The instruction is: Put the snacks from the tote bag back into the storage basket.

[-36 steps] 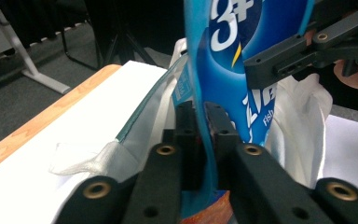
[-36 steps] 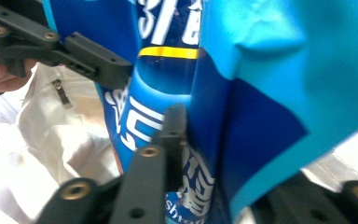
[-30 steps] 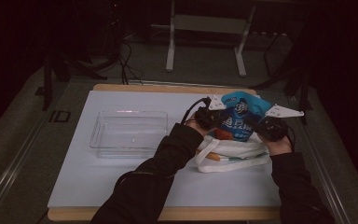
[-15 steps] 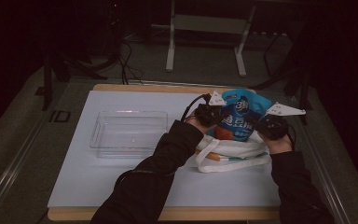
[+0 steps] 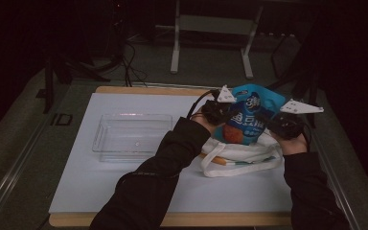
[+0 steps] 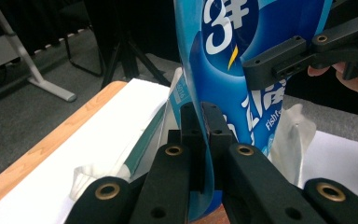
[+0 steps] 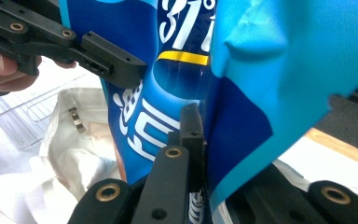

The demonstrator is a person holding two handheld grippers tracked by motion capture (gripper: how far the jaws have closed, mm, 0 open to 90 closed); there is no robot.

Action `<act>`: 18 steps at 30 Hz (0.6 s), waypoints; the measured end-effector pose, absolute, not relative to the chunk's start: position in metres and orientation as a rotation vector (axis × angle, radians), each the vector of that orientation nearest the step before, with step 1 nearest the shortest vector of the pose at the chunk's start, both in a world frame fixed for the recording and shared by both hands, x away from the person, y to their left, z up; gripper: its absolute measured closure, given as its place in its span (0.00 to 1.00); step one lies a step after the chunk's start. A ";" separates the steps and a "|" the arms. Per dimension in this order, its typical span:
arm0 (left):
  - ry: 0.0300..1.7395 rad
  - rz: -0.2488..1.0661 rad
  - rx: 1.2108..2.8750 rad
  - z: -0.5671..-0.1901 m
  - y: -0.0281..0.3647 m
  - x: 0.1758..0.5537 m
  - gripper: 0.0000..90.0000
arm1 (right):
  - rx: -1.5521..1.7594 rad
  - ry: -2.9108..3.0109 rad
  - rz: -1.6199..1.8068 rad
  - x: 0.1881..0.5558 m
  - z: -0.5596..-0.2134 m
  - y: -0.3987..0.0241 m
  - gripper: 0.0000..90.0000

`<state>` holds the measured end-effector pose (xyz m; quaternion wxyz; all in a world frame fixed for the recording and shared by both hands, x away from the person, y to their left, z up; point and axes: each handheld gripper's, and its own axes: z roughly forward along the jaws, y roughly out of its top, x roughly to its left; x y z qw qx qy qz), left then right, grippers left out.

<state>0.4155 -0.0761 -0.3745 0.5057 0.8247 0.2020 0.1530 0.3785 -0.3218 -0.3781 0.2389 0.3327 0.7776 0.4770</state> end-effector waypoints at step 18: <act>0.458 0.382 1.982 -0.322 -0.069 0.411 1.00 | 0.848 2.098 1.332 0.372 -0.329 -0.319 0.99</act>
